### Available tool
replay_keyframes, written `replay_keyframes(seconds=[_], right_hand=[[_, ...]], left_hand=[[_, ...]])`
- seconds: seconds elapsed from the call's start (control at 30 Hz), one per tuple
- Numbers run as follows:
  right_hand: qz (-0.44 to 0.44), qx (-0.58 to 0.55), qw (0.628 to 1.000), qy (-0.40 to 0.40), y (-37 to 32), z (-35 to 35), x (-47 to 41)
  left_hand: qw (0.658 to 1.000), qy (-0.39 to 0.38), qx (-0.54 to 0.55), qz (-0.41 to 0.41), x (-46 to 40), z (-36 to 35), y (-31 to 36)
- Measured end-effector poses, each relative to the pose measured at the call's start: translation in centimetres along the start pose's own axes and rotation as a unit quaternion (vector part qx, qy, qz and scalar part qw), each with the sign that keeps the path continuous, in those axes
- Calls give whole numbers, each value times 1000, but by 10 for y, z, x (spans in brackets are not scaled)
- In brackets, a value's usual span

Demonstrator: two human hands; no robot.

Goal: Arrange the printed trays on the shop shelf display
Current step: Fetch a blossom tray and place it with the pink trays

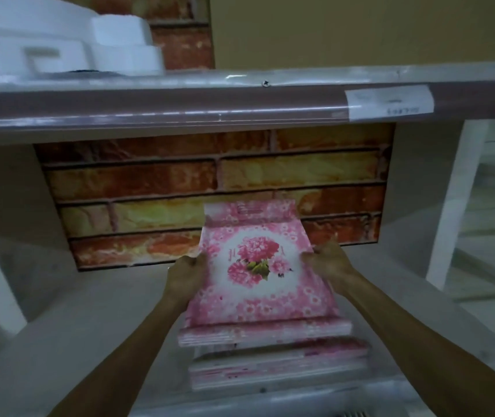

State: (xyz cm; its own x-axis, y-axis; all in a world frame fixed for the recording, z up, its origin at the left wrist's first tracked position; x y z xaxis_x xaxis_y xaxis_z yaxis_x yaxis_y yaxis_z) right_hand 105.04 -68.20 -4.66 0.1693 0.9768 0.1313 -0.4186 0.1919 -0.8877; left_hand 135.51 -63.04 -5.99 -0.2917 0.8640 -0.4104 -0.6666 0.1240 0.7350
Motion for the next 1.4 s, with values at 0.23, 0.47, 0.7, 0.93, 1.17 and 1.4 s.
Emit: replay_keyframes(seconds=[0.23,0.47,0.7,0.93,1.17,1.4], right_hand=[[-1,91,996,0,24,-11,-27],[4,128,992,13,36,-15,-42],[21,157,986,40,45,-14,-37],[46,169,981,80,49,-12,-34],[43,176,982,51,52,-12,-38],[58,37,997,-34,65,2,-36]], left_hand=[[984,-83,-156,5,5,-19,-5],[963,-102,-250,1,14,-31,-8],[956,-98,-277,-8,15,-33,0],[965,-102,-241,14,9,-29,3],[975,-108,-194,28,5,-18,-1],[992,-72,-107,7,25,-15,-21]])
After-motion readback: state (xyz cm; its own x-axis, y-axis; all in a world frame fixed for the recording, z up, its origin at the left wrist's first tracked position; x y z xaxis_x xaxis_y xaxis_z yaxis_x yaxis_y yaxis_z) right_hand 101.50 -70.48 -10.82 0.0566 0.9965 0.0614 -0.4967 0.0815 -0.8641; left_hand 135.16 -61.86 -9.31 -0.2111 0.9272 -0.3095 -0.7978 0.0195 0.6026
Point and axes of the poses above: each hand's wrist, its own x-axis away from the middle knuckle, its own z-axis out of the back of the hand, y = z × x, the point moved 6 cm from there along -x, towards the middle knuckle, and after that the axes turned 15 degrees about -z, right-handed, at the moved point
